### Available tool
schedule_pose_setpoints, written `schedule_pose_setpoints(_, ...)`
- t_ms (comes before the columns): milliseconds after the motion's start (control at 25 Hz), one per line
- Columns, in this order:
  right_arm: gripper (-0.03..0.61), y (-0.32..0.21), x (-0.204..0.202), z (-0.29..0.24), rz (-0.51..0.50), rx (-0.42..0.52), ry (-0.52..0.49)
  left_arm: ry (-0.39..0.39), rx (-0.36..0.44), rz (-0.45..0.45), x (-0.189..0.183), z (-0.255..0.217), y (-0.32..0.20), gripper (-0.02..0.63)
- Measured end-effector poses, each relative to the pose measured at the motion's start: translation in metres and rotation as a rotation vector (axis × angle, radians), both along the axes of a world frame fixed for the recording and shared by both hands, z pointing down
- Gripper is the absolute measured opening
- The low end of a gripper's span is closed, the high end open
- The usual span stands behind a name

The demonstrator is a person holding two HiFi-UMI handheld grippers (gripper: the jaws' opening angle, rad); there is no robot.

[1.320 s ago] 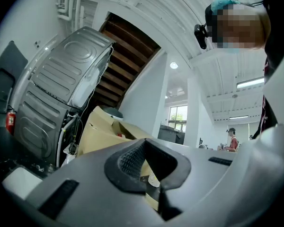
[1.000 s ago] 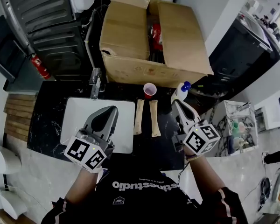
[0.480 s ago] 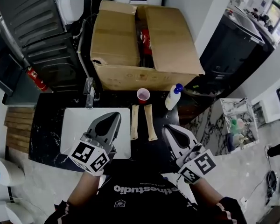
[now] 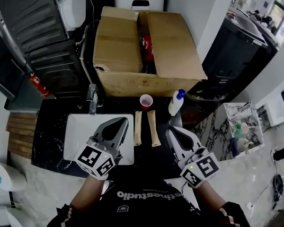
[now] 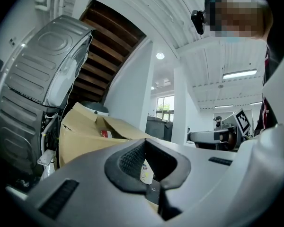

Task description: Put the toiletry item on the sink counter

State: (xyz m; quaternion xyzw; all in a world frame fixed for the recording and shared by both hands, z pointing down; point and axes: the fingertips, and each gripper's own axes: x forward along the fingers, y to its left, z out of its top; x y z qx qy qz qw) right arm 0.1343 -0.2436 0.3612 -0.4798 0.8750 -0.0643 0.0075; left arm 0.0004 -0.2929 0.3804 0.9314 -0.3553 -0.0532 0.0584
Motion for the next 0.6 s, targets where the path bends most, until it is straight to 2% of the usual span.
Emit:
schedule_pose_setpoints(120, 0.043, -0.0005, -0.001, 0.0004, -0.004, -0.008, -0.006, -0.011, 0.006, 0.022, 0.0032, 0.0021, 0.0011, 0.014)
schedule_pose_setpoints(600, 0.043, 0.0012, -0.0064, 0.0, -0.014, -0.013, -0.004, -0.01, -0.008, 0.016, 0.0071, 0.0031, 0.0044, 0.014)
